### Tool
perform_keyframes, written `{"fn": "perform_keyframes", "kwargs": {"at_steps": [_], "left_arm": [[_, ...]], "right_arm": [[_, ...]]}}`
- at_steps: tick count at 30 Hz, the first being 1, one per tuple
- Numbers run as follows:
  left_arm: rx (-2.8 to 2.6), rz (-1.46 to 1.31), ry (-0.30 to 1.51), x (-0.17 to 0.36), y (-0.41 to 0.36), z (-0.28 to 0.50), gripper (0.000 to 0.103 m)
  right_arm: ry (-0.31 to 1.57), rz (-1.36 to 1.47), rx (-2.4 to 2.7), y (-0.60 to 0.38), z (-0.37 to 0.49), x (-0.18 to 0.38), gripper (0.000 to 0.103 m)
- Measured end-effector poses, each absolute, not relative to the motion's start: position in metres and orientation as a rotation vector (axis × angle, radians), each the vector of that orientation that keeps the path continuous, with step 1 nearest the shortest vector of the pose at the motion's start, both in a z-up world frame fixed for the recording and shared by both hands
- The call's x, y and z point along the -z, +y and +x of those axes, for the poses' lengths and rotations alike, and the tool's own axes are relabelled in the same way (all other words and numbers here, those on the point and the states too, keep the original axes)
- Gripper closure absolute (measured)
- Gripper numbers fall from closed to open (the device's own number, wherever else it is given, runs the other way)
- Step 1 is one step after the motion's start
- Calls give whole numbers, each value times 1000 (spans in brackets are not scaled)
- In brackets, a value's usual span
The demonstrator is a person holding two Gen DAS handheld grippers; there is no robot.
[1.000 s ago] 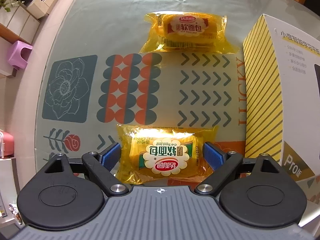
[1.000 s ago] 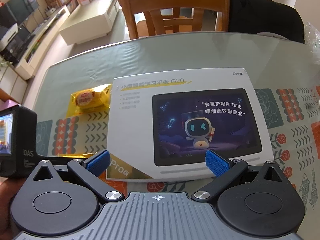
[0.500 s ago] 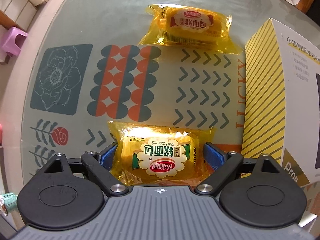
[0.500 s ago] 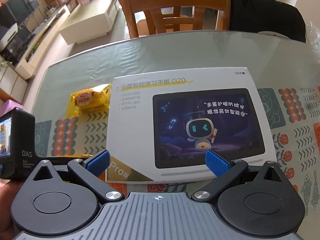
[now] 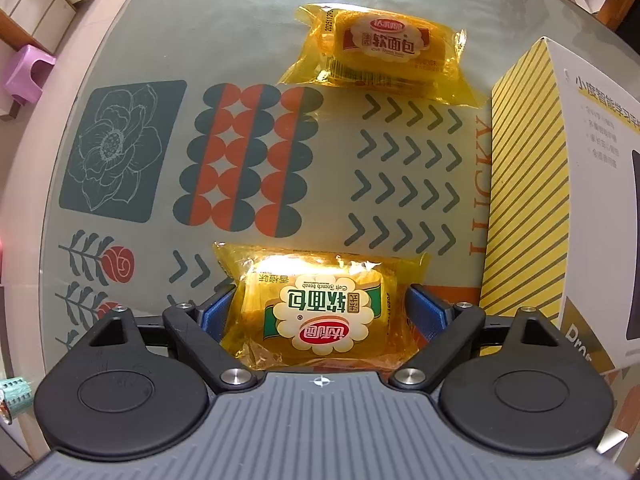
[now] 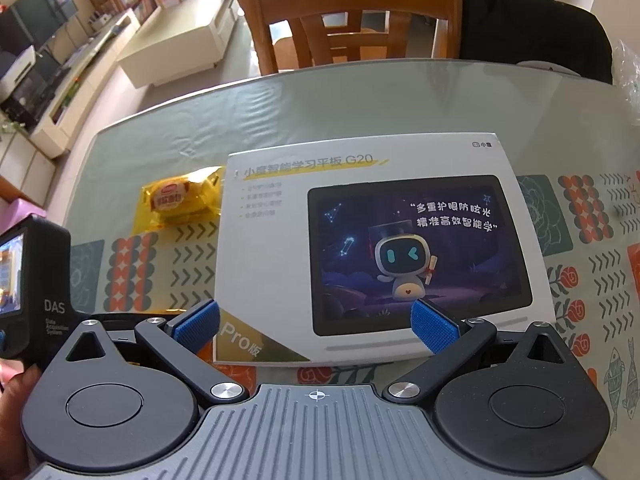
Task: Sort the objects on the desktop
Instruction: 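Lift the yellow bread packet with the left gripper toward the white box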
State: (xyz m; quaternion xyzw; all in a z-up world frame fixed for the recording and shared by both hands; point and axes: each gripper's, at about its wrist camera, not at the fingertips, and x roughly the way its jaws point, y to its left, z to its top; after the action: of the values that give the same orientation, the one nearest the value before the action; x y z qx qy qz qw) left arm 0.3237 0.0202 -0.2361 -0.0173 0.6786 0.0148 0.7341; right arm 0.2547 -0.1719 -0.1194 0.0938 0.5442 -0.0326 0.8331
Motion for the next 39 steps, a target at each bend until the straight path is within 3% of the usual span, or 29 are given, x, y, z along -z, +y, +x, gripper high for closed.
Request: {"fn": "perform_keyframes", "kwargs": {"at_steps": [3, 7, 19, 39], "left_arm": [[-45, -49, 1483, 227, 22, 320, 12], [-51, -17, 1447, 212, 19, 311, 17], [-67, -10, 1382, 160, 6, 304, 18], [26, -17, 1304, 94, 9, 202, 18]], "right_arm": [[1146, 196, 68, -172, 252, 116, 0], [1136, 194, 69, -172, 246, 110, 0], [1111, 181, 78, -172, 227, 94, 0], [1053, 91, 115, -155, 153, 65, 0]]}}
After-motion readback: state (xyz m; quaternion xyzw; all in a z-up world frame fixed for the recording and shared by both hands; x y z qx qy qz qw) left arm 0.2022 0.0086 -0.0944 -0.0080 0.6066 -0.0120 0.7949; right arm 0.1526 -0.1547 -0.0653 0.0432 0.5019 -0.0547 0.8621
